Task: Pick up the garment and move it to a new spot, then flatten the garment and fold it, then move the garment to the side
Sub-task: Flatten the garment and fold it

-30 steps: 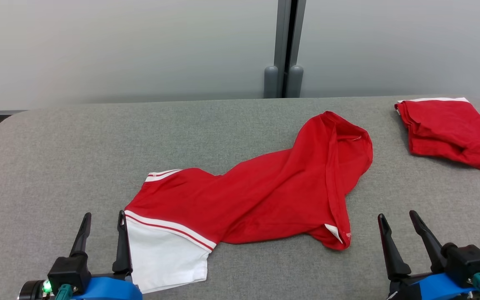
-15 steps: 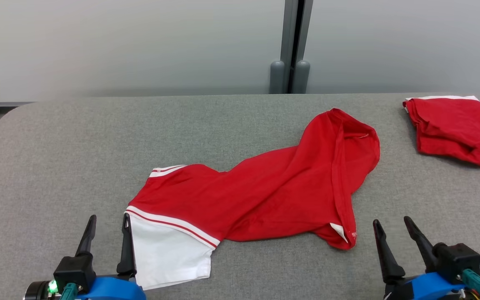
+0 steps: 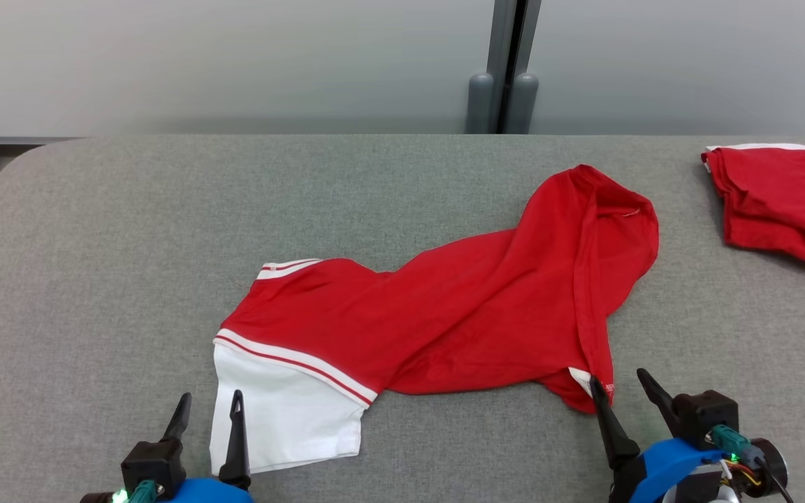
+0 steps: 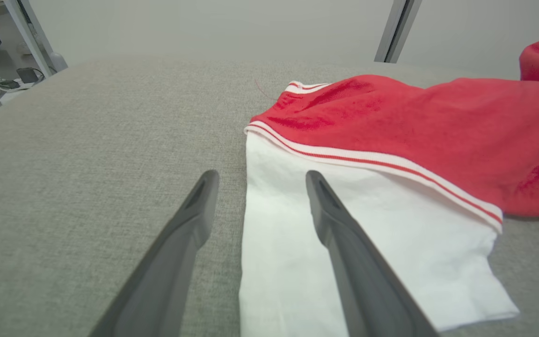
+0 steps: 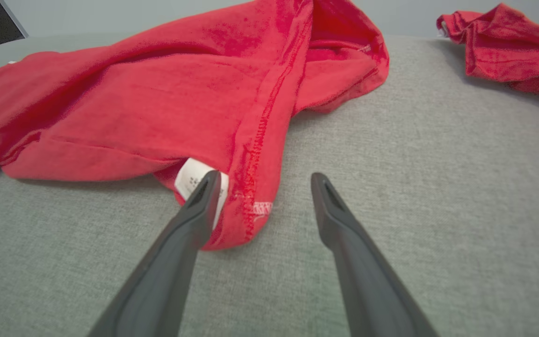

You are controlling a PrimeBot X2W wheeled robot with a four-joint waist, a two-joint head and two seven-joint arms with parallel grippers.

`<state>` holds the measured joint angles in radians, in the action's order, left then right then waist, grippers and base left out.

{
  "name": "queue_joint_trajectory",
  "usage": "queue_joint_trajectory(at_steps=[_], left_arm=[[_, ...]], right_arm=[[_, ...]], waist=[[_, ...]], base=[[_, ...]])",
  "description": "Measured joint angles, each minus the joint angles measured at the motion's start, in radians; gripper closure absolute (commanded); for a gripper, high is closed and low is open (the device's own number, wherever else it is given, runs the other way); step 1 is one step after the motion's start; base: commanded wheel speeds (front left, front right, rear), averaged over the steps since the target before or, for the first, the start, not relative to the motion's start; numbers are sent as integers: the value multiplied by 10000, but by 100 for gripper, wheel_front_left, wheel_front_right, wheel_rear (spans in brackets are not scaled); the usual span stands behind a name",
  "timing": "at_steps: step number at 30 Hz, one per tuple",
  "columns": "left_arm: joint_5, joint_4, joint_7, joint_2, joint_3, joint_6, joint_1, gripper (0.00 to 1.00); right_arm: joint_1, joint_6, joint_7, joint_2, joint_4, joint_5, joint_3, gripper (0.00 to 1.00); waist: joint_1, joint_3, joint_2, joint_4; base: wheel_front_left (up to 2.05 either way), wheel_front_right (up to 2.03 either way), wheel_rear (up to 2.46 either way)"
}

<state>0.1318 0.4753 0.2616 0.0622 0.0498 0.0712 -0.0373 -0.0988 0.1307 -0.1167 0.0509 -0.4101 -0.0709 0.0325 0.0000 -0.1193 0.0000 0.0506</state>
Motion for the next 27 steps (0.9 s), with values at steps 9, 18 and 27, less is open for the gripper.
queue_joint_trajectory(at_steps=[9,18,27], left_arm=[[79,1011,0,-38,245,148,-315,0],[96,1569,2,-59,359,174,-389,0],[238,1983,98,-63,410,192,-501,0]], right_arm=[[-824,0,-564,-2,-1772,293,242,0],[-1184,0,-966,-6,-2493,355,359,0],[-1440,0,-1179,-6,-2809,527,211,3]], waist=[[0,-265,0,88],[0,-331,0,34],[0,-417,0,-35]], base=[[0,0,0],[0,0,0],[0,0,0]])
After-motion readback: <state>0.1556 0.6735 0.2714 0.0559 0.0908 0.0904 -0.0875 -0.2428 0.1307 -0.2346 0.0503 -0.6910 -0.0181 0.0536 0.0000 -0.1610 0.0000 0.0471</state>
